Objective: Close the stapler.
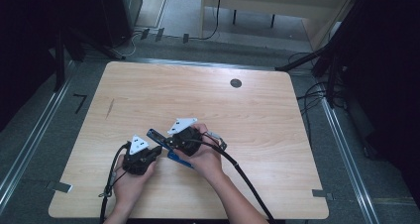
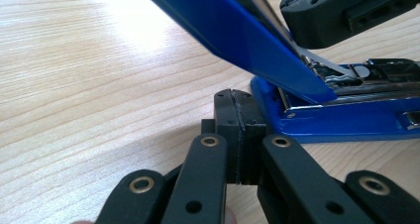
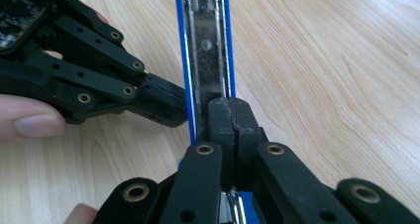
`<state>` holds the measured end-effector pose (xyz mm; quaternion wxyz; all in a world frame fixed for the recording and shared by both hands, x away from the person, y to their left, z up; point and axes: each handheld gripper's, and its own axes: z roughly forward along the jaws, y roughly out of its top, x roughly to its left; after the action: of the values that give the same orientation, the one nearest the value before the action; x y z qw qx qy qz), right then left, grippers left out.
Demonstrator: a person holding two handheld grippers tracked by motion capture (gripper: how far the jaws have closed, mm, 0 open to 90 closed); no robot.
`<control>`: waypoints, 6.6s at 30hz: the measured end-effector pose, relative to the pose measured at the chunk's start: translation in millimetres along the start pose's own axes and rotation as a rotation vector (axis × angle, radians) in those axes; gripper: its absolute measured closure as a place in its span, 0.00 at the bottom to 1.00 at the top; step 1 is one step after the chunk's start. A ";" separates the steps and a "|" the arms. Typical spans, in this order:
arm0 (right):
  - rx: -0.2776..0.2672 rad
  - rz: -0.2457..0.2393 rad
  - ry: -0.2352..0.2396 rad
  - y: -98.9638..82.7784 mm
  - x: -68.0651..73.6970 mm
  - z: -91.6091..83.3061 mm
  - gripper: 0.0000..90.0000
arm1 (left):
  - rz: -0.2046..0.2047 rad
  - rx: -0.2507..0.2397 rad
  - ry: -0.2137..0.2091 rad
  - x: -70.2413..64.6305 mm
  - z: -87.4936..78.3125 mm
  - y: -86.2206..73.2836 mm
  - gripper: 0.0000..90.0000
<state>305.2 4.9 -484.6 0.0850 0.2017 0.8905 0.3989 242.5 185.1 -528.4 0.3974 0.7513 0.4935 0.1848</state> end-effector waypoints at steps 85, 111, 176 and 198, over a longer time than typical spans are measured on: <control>-0.145 0.065 0.015 -31.9 -9.2 -56.0 1.00 | 0.138 0.015 -0.146 -45.0 13.1 -0.3 1.00; -0.219 0.042 -0.035 20.2 -12.6 -71.2 1.00 | 0.142 0.014 -0.148 -44.8 13.1 -0.4 1.00; -0.135 0.098 -0.067 -94.6 -0.9 -96.0 1.00 | 0.191 0.003 -0.201 -48.9 8.8 -3.7 1.00; -0.179 0.113 -0.094 -96.8 6.2 -88.5 1.00 | 0.201 0.017 -0.206 -50.0 10.0 -3.4 1.00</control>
<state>243.8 -110.4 -497.6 0.1218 0.2618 0.8335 0.4710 224.9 137.2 -531.5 0.4189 0.8153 0.3738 0.1413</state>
